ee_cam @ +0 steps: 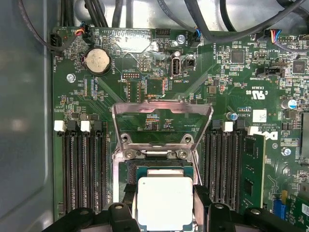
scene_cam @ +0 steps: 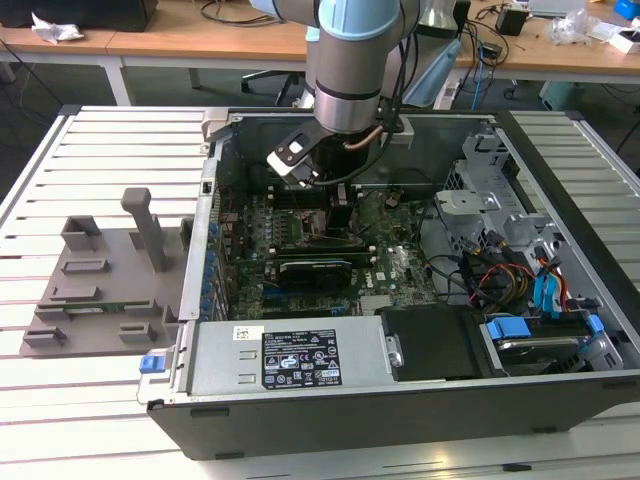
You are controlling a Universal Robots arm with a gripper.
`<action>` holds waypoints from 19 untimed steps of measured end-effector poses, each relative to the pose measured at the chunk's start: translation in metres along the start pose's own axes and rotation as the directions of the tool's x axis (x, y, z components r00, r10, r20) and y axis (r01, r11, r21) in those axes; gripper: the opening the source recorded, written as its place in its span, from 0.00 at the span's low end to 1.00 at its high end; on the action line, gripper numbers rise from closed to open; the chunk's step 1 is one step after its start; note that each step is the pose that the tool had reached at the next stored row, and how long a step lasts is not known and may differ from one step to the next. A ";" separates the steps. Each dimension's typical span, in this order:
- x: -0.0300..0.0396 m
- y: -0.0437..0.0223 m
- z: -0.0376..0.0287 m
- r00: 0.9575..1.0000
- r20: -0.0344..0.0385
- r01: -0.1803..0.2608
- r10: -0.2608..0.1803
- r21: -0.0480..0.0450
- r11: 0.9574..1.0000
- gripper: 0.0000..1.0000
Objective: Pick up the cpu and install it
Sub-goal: 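Place the cpu into insertion slot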
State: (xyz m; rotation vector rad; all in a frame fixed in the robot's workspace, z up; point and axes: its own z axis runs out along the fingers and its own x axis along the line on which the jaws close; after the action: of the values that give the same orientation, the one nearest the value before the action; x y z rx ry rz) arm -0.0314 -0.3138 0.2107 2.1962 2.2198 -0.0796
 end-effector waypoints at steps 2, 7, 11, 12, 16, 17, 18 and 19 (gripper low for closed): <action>0.0001 0.0000 0.0007 1.000 0.000 0.000 0.000 0.000 1.000 0.55; 0.0004 0.0000 0.0022 1.000 0.000 0.000 0.000 0.000 1.000 0.55; 0.0046 0.0001 0.0026 1.000 0.009 0.009 -0.009 0.000 1.000 0.55; 0.0058 0.0000 0.0026 1.000 0.011 0.013 -0.013 0.000 1.000 0.55; 0.0061 -0.0014 0.0058 1.000 0.011 0.016 -0.016 -0.001 1.000 0.55; 0.0061 -0.0014 0.0062 1.000 0.011 0.016 -0.016 -0.001 1.000 0.55; 0.0062 -0.0016 0.0072 1.000 0.011 0.017 -0.017 -0.001 1.000 0.55; 0.0062 -0.0017 0.0078 1.000 0.011 0.017 -0.017 -0.001 1.000 0.55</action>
State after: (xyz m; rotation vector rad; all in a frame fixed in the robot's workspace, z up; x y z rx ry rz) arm -0.0333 -0.3081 0.2026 2.1710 2.2333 -0.0905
